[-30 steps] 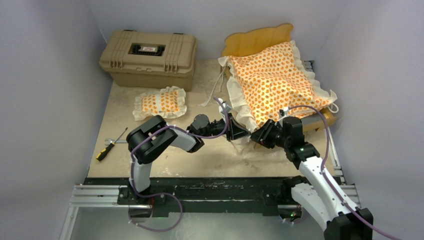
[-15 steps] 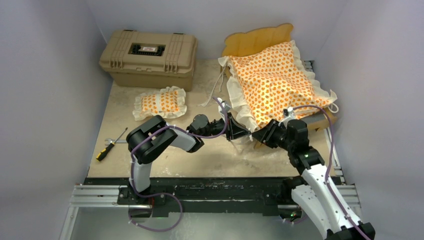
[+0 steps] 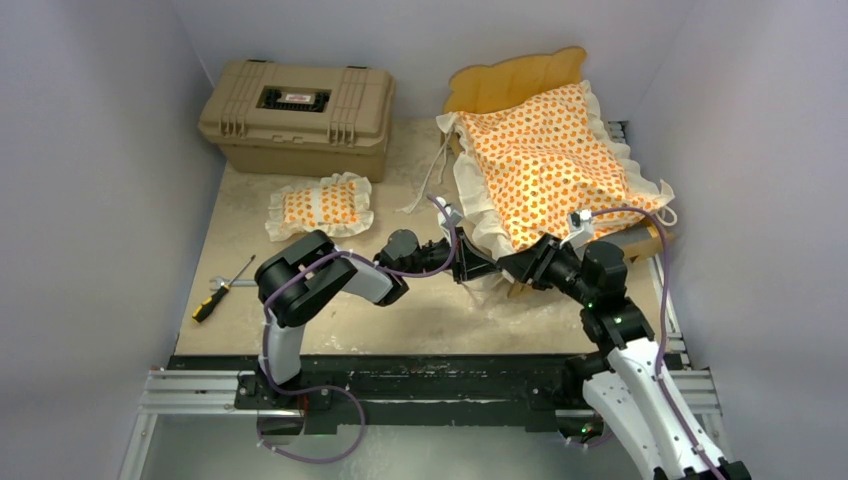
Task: Set up the pet bed
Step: Tie the ropes to the bed frame.
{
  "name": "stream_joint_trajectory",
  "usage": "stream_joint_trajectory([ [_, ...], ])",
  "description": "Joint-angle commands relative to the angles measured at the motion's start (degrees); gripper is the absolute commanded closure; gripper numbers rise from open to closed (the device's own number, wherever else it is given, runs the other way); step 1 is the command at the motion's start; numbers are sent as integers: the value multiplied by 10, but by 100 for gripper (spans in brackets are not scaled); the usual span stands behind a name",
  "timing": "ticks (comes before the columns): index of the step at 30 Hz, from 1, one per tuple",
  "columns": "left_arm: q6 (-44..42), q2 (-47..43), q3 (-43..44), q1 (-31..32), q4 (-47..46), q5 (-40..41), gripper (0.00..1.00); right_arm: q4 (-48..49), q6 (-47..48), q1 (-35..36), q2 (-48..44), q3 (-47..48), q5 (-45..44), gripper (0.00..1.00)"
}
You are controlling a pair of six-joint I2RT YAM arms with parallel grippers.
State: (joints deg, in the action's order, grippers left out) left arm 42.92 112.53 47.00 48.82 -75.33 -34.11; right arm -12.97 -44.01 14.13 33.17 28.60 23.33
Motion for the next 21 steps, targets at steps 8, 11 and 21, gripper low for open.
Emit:
stream_joint_trajectory([
  [8, 12, -5, 2, 0, -29, -12, 100, -11, 10, -6, 20, -3, -32, 60],
  [11, 14, -3, 5, -1, -29, -15, 100, -17, 21, -8, 17, -3, -34, 60],
  [21, 2, -5, 26, -5, 15, -36, 100, -35, 67, -10, 35, 3, -37, 60],
])
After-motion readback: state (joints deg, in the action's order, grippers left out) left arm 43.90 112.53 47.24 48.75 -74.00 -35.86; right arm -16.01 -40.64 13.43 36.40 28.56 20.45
